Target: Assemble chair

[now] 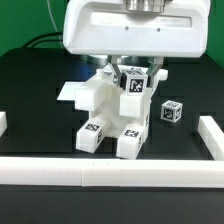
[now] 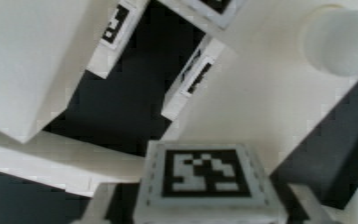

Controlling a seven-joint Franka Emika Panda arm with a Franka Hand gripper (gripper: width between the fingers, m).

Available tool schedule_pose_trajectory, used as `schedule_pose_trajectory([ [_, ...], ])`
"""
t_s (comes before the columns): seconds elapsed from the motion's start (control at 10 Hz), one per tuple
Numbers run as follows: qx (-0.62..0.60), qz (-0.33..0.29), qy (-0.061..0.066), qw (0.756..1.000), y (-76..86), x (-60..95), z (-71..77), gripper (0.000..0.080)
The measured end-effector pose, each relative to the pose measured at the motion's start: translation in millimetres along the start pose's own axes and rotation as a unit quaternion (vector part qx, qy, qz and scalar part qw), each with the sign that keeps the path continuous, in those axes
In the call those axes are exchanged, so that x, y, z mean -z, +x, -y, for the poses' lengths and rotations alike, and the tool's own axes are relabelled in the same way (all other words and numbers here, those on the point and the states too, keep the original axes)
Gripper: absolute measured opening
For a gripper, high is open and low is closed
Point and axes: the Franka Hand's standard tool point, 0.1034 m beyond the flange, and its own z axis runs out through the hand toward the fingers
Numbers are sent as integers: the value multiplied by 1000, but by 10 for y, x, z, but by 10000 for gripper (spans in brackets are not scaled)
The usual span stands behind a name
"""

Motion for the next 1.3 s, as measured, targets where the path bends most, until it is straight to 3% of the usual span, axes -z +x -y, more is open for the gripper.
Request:
schedule_pose_trajectory([
  [0.5, -35, 32, 24, 999, -211, 214, 122, 268],
  [0.6, -56, 35, 25, 997, -240, 210, 205, 268],
  [1.0, -49, 36, 25, 998, -250, 192, 181, 268],
  [1.3, -62, 43, 27, 997, -434, 80, 245, 268],
])
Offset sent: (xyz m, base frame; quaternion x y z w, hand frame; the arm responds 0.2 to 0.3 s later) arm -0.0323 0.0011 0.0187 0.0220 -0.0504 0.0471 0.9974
